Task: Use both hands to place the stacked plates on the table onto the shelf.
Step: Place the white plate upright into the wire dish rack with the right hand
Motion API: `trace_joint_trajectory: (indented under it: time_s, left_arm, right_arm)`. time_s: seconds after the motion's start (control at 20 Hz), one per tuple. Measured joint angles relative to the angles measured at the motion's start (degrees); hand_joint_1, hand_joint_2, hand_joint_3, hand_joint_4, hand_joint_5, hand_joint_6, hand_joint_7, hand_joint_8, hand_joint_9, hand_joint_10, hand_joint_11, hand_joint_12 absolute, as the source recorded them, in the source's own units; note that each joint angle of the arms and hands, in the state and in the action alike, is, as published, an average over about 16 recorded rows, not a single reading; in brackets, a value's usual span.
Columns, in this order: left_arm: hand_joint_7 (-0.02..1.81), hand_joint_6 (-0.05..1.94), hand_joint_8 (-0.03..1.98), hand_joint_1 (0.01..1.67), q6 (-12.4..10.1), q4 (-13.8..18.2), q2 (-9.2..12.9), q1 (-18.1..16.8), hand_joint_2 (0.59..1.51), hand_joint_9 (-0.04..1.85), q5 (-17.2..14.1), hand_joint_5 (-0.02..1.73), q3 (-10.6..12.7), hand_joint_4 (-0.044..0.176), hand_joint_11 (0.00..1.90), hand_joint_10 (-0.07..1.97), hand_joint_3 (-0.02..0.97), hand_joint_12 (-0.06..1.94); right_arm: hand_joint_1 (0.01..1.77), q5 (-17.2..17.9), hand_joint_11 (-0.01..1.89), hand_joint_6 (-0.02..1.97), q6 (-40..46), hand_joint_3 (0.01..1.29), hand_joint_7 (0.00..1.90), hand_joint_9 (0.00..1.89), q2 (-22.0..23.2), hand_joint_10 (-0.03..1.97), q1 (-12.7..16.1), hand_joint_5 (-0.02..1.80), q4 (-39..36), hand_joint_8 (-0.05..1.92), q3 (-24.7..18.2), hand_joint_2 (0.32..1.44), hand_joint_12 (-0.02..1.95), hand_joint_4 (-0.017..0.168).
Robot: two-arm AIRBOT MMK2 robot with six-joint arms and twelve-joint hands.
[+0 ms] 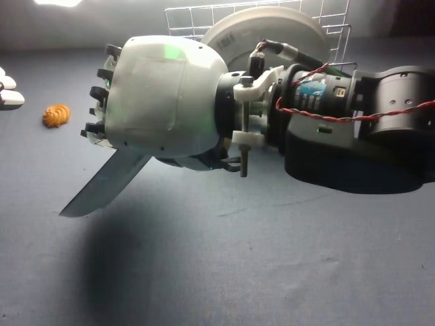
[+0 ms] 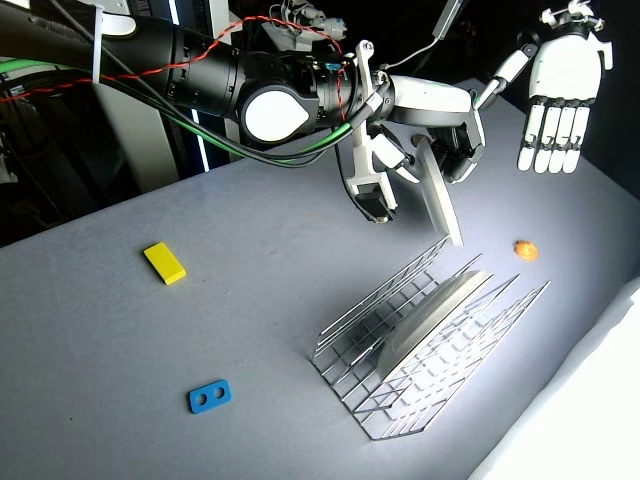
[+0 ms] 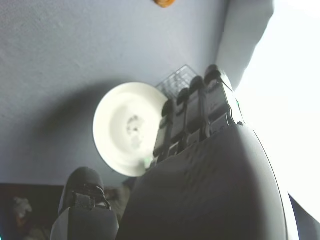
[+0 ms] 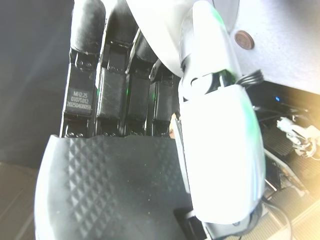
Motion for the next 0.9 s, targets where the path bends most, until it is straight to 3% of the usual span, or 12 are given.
trace_joint_trajectory:
  time_s: [0.35, 0.9]
  left_arm:
    - [0.02, 0.02, 0.00, 0.02, -0.44, 1.32, 0.01, 0.04, 1.078, 0.02, 1.68, 0.05, 0.48, 0.006, 0.02, 0.01, 0.014, 0.01]
    - [0.02, 0.02, 0.00, 0.02, -2.80, 4.70, 0.10, 0.41, 1.078, 0.02, 6.92, 0.05, 1.65, 0.006, 0.02, 0.01, 0.015, 0.01]
  right_arm:
    - [1.24, -1.41, 0.84, 1.13, 1.11, 0.01, 0.93, 0.98, 3.53, 0.82, 3.30, 0.81, 2.87, 1.06, -2.56, 1.05, 1.31, 0.002]
    - [1.26, -7.58, 0.82, 1.15, 2.39, 0.01, 0.91, 0.94, 10.00, 0.97, 9.13, 0.78, 16.30, 1.10, -5.04, 1.06, 1.36, 0.000]
